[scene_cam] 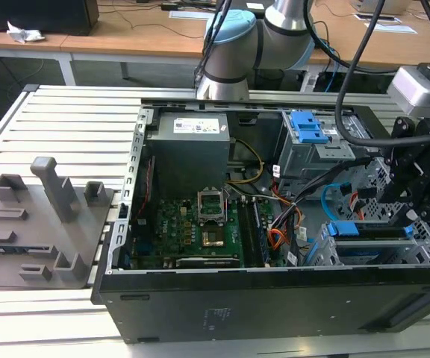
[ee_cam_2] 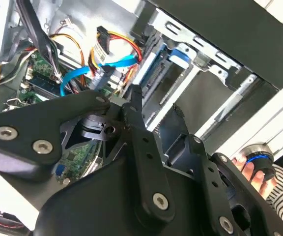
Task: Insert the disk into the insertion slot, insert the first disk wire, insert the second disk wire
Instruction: 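Insert the first disk wire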
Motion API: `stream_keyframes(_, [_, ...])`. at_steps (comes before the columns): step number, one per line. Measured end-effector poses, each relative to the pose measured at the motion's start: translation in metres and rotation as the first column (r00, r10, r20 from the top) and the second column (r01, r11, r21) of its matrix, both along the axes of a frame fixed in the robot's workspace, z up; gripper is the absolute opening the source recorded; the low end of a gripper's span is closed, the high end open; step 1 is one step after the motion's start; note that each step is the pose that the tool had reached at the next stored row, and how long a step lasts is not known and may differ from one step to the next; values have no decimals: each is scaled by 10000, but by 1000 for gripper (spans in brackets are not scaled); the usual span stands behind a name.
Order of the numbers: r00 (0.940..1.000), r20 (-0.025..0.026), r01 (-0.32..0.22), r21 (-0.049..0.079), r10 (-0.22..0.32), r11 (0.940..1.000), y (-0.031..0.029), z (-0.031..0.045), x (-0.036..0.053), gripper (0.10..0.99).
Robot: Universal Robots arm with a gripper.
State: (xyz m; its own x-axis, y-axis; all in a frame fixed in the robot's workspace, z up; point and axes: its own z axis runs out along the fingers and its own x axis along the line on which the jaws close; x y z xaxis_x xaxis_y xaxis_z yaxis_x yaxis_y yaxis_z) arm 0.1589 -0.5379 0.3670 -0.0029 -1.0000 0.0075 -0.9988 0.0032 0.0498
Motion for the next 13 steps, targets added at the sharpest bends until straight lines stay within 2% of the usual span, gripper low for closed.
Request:
stream_keyframes(3, [10000, 0, 0, -41, 0, 10000, 197, -1, 0, 420])
stream_keyframes(4, [10000, 0, 0, -90, 0, 10000, 291, 0, 0, 420])
stream_keyframes(6, [10000, 0, 1, -168, -1, 9999, 421, -1, -1, 420])
stream_keyframes(8, [10000, 0, 1, -175, -1, 9998, 467, 0, -1, 420])
stream_keyframes(11, [10000, -1, 16, -219, -16, 9998, 478, -23, -57, 420])
stream_keyframes(13, [9996, 1, 298, -307, -298, 9991, 478, -63, -73, 420])
